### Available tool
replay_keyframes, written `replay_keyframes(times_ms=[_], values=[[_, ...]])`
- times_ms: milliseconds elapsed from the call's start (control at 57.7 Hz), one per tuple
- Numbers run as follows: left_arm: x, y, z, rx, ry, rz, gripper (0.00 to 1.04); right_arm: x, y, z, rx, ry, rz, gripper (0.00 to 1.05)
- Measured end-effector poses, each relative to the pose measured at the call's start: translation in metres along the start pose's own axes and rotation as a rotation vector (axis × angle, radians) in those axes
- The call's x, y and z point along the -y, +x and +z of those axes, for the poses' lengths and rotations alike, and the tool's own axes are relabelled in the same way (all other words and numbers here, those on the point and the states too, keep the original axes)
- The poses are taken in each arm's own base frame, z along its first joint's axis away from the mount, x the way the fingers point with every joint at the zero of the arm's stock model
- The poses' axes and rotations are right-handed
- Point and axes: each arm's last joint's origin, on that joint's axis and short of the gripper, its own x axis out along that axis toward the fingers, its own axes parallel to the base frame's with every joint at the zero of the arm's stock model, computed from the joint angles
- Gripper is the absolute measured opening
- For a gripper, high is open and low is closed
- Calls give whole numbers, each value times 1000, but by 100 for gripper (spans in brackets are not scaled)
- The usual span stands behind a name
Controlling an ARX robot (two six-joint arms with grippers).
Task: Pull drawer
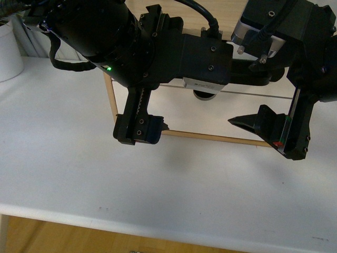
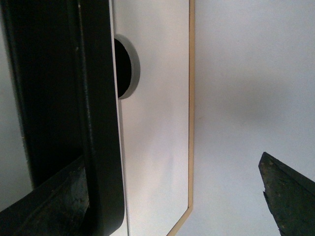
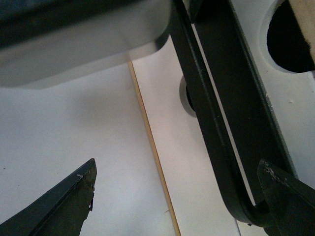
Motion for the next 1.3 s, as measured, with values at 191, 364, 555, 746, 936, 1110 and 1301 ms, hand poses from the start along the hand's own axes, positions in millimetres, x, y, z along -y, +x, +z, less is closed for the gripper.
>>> replay_keyframes(times_ms=[191,364,555,746,936,1110,1301], values=[[-1,0,0,-2,0,-5,99,-1,1,1,-10,2,19,96],[-1,0,0,-2,0,-5,99,-4,1,1,-27,-15,57,96],[-1,0,0,-2,0,-5,99,-4,1,2,-36,-30,71,96],[-1,0,0,-1,0,-6,99,-5,1,2,-52,-52,96,96],[1,-1,-2,0,-5,-20,99,-5,-1,2,-63,-75,128,96],[3,-7,-2,-2,-10,-49,99,-7,-4,2,-65,-94,168,96],[6,-15,-1,-3,-17,-91,99,-10,-10,2,-69,-112,210,96]])
